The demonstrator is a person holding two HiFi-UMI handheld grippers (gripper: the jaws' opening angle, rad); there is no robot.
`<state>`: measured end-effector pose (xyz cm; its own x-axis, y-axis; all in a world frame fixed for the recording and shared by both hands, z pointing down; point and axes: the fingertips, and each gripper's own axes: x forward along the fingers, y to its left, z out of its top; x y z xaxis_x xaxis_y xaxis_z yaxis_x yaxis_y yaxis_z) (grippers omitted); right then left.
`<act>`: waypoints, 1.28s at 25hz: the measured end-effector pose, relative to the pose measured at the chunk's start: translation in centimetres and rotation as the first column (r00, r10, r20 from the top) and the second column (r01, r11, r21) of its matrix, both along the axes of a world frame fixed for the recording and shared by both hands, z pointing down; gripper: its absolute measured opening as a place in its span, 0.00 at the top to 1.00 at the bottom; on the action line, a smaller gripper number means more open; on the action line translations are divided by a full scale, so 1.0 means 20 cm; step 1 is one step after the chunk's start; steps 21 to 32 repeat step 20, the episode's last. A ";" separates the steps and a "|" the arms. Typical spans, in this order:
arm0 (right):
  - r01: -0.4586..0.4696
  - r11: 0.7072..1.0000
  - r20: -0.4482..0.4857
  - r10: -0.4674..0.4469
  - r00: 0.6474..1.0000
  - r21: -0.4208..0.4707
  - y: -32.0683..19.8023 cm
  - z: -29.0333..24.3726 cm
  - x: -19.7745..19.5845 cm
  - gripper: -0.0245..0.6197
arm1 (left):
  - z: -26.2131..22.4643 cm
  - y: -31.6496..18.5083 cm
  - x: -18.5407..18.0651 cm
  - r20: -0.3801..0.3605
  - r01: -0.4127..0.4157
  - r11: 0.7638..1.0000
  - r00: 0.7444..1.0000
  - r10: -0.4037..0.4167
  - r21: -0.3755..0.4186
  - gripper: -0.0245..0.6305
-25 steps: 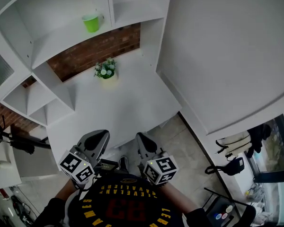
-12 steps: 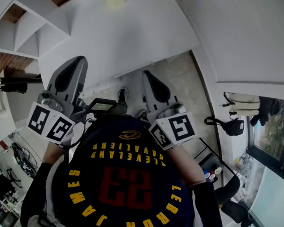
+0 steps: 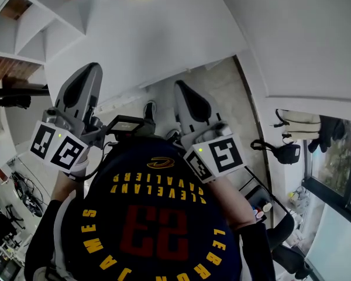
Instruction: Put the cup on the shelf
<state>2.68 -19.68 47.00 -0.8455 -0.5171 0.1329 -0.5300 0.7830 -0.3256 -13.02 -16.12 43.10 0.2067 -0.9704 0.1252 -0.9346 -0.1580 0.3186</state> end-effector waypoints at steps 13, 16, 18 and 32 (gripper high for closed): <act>-0.007 1.000 0.005 0.007 1.000 0.011 0.02 -0.03 0.02 0.95 | 0.02 0.01 0.03 -0.009 -0.017 1.000 1.000 0.017 -0.018 0.96; -0.009 1.000 0.004 0.009 1.000 0.013 0.02 -0.03 0.02 0.95 | 0.03 0.01 0.04 -0.014 -0.019 1.000 1.000 0.019 -0.022 0.96; -0.011 1.000 0.002 0.011 1.000 0.011 0.02 -0.03 0.03 0.95 | 0.03 0.01 0.04 -0.016 -0.021 0.999 1.000 0.021 -0.027 0.96; -0.013 1.000 0.000 0.013 1.000 0.005 0.02 -0.03 0.03 0.95 | 0.04 0.01 0.04 -0.017 -0.025 0.999 1.000 0.024 -0.034 0.96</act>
